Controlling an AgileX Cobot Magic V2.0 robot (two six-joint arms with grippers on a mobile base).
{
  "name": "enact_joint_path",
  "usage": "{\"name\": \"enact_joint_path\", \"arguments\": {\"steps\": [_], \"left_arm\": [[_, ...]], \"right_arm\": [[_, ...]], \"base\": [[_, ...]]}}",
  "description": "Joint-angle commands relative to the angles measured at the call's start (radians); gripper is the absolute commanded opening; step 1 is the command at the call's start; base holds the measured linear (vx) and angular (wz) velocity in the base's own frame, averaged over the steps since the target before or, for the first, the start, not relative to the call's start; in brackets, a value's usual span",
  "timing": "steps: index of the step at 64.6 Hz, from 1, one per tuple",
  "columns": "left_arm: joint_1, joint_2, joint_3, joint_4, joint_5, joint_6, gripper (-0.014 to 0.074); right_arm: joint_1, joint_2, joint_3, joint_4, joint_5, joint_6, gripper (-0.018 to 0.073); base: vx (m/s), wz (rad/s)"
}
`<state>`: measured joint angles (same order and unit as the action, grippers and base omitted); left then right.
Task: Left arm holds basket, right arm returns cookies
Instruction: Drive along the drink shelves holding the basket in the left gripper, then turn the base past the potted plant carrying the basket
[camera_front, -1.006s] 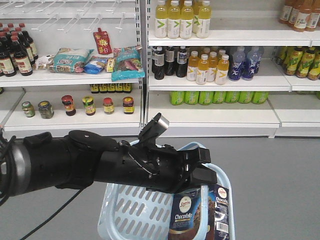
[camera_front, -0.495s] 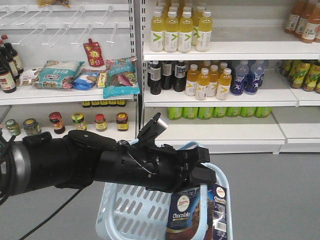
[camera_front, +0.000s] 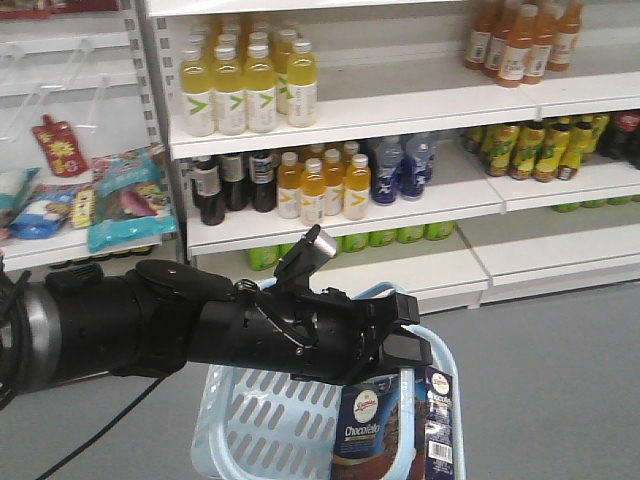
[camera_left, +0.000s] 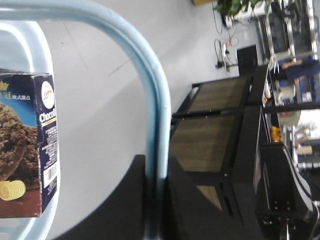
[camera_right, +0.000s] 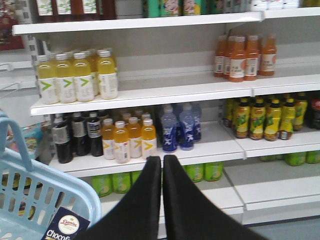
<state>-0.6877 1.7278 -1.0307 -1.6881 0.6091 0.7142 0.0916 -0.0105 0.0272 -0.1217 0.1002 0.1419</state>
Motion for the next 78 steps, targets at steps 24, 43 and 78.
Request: {"name": "enact_joint_path", "arguments": {"steps": [24, 43, 78], "left_arm": [[-0.006, -0.058, -0.03, -0.087, 0.045, 0.003, -0.0006], [-0.006, -0.058, -0.03, -0.087, 0.045, 0.003, -0.0006], [-0.006, -0.058, -0.03, -0.087, 0.045, 0.003, -0.0006]], "right_arm": [[0.001, -0.012, 0.003, -0.009, -0.075, -0.001, -0.0008], [0.001, -0.012, 0.003, -0.009, -0.075, -0.001, -0.0008], [0.001, -0.012, 0.003, -0.009, -0.075, -0.001, -0.0008]], "base": [[0.22, -0.66], [0.18, -0.7], [0.17, -0.65]]}}
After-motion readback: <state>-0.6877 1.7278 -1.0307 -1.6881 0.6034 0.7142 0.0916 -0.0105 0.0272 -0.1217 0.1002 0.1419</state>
